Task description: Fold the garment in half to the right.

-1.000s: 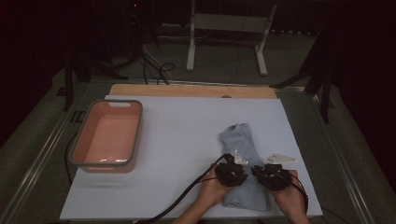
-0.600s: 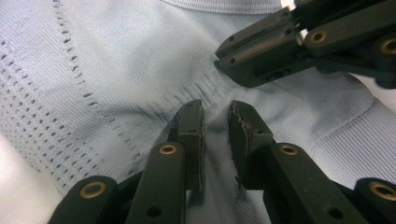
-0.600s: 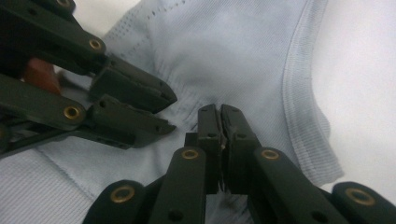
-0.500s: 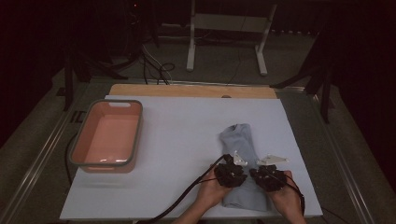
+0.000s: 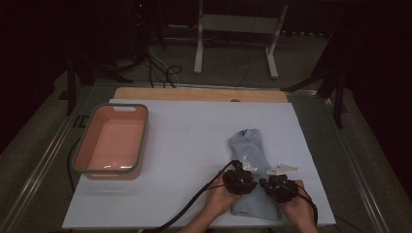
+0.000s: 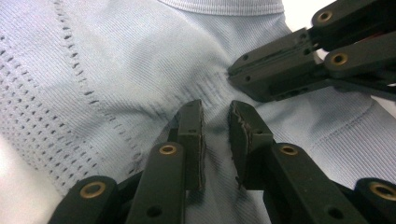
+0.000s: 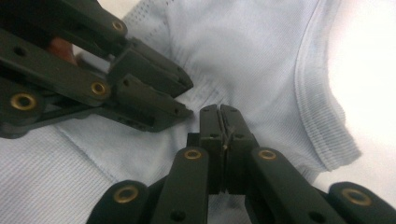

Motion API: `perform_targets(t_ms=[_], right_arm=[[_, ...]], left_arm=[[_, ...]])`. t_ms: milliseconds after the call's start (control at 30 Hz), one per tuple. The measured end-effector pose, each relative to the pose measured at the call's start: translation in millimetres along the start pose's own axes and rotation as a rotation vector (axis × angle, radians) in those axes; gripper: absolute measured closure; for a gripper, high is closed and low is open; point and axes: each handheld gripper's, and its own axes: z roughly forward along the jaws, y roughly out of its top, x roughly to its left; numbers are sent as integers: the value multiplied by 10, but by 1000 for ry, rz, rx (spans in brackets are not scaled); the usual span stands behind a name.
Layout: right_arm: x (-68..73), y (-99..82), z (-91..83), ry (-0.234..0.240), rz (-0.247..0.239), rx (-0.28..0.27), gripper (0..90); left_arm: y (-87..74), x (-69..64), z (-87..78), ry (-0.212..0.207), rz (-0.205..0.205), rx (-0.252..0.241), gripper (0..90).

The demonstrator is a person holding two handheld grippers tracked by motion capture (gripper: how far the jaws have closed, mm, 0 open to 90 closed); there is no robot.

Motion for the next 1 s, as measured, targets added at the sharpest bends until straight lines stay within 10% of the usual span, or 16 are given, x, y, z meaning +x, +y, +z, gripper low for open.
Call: perform_targets(t_ms=[200, 400, 700, 1000], right_arm=[[-31, -9, 33, 14, -1, 7, 898], [-33, -6, 42, 17, 2, 13, 898], [-39, -8, 43, 23, 3, 14, 898], [-31, -8, 46, 18, -8, 15, 898]], left_arm=[[-1, 7, -36, -11, 15, -13, 698], [40, 143, -248, 21, -52, -123, 548], [37, 402, -244, 136, -152, -63, 359], [10, 579, -47, 110, -238, -12, 216]])
